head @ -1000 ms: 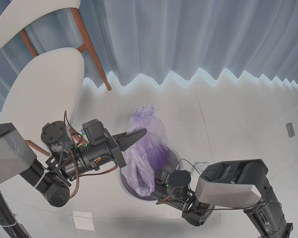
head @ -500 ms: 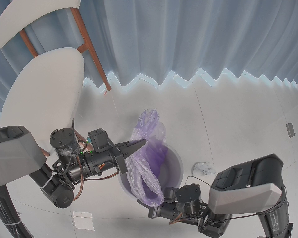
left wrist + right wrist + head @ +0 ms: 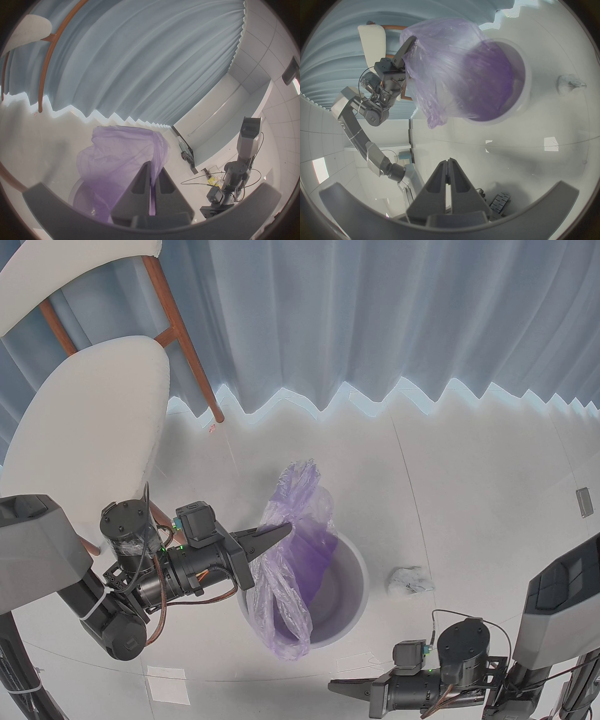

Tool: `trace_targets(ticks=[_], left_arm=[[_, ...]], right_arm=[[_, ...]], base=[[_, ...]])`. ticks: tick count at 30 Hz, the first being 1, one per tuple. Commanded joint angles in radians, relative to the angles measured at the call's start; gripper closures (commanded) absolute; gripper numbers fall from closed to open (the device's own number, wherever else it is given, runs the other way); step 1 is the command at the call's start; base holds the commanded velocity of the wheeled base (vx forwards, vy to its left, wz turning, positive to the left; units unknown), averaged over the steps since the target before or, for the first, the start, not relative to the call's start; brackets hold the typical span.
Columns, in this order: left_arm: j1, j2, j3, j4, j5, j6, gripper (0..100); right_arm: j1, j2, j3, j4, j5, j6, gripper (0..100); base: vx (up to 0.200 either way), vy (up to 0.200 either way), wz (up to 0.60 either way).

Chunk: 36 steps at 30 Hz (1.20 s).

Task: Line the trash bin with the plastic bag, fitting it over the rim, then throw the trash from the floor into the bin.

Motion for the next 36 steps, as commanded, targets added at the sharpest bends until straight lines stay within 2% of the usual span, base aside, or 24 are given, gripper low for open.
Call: trace_targets(ticks=[1,3,5,7,12,17,24,26,30,36], left_arm=[[-0.013,-0.072,0.044,0.011,-0.007,-0.04,100],[-0.023,-0.089,0.064,0.017,-0.008,-0.042,100],[-0.038,-0.107,0.086,0.021,-0.008,-0.039,100],[-0.049,-0.115,0.103,0.022,-0.007,-0.039,100],[-0.086,-0.11,0.133,0.022,-0.007,-0.039,100],[-0.124,-0.112,0.167,0.017,-0.005,-0.035,100],[-0.136,-0.109,0.178,0.021,-0.005,-0.035,100],[-0.148,-0.106,0.187,0.019,-0.005,-0.035,100],[-0.159,-0.104,0.192,0.016,-0.004,-0.034,100],[-0.158,-0.093,0.19,0.014,-0.004,-0.034,100]], right_arm=[[-0.127,-0.061,0.013,-0.037,0.016,-0.018,100],[-0.18,-0.053,-0.005,-0.06,0.015,-0.026,100],[-0.269,-0.05,-0.046,-0.079,0.015,-0.047,100],[-0.322,-0.053,-0.074,-0.079,0.015,-0.092,100],[-0.38,-0.013,-0.151,-0.079,-0.056,-0.246,100],[-0.385,0.04,-0.286,-0.08,-0.122,-0.273,100],[-0.369,0.126,-0.438,-0.079,-0.139,-0.348,100],[-0.371,0.169,-0.504,-0.079,-0.162,-0.351,100],[-0.366,0.205,-0.576,-0.08,-0.16,-0.354,100],[-0.268,0.195,-0.576,-0.082,-0.159,-0.352,100]], base=[[0.0,0.0,0.0],[0.0,0.0,0.0],[0.0,0.0,0.0],[0.0,0.0,0.0],[0.0,0.0,0.0],[0.0,0.0,0.0],[0.0,0.0,0.0],[0.0,0.0,0.0],[0.0,0.0,0.0],[0.0,0.0,0.0]])
